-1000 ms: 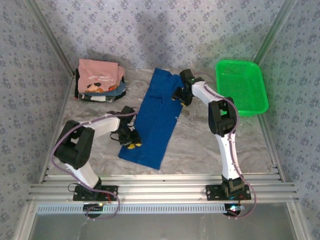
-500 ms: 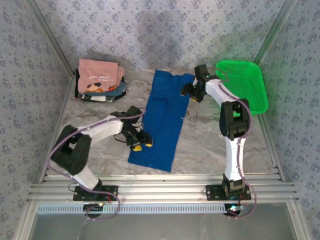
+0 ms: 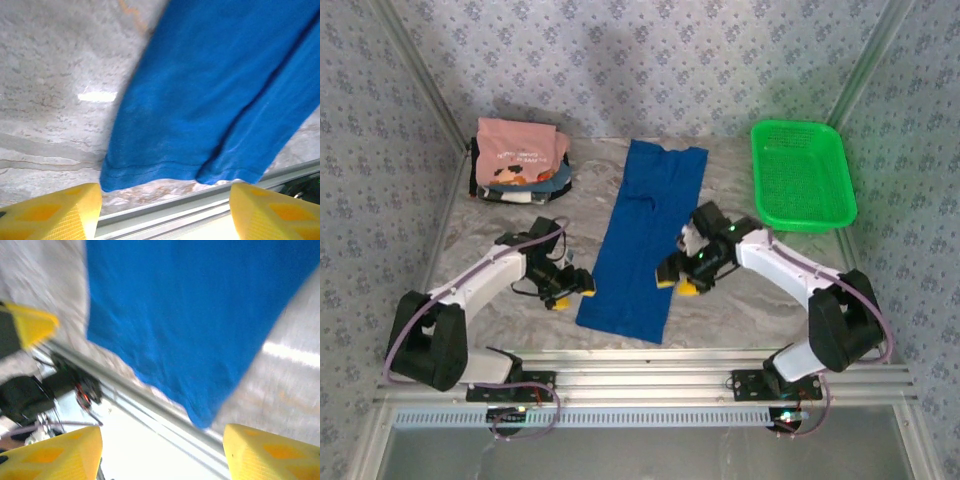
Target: Fold and stack the t-shirts
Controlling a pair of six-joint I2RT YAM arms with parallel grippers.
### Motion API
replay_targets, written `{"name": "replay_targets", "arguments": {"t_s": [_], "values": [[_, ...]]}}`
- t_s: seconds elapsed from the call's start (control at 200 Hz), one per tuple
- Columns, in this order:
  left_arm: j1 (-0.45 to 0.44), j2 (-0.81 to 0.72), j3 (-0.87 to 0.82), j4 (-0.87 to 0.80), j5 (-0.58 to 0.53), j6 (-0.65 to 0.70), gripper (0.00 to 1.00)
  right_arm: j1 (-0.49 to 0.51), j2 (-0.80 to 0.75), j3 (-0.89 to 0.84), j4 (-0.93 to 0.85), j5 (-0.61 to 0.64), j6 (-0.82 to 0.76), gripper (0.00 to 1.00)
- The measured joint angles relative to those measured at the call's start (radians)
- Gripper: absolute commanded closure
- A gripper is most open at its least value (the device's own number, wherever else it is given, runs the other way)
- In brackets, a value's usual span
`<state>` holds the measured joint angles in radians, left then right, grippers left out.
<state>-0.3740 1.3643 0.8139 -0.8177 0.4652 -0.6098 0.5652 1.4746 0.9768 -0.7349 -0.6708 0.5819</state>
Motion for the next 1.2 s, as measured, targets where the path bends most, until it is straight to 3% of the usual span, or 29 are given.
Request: {"name": "replay_targets", "arguments": {"t_s": [0.425, 0.84, 0.999, 1.199], "values": [[-0.013, 0.092, -0.096, 0.066, 0.021, 0.034, 0.37, 0.225, 0.083, -0.091, 0.055, -0.018, 0.138, 0.39], [-0.033, 0.123, -0.108, 0.122, 0.032, 0.034, 0.42, 0.303, 0.14, -0.143, 0.158, 0.029, 0.229, 0.41], [-0.032, 0.132, -0.108, 0.119, 0.032, 0.043, 0.49, 0.308, 0.159, -0.167, 0.219, 0.045, 0.25, 0.43], [-0.026, 0.143, -0.108, 0.11, 0.027, 0.059, 0.66, 0.305, 0.167, -0.171, 0.222, 0.047, 0.277, 0.55]]}}
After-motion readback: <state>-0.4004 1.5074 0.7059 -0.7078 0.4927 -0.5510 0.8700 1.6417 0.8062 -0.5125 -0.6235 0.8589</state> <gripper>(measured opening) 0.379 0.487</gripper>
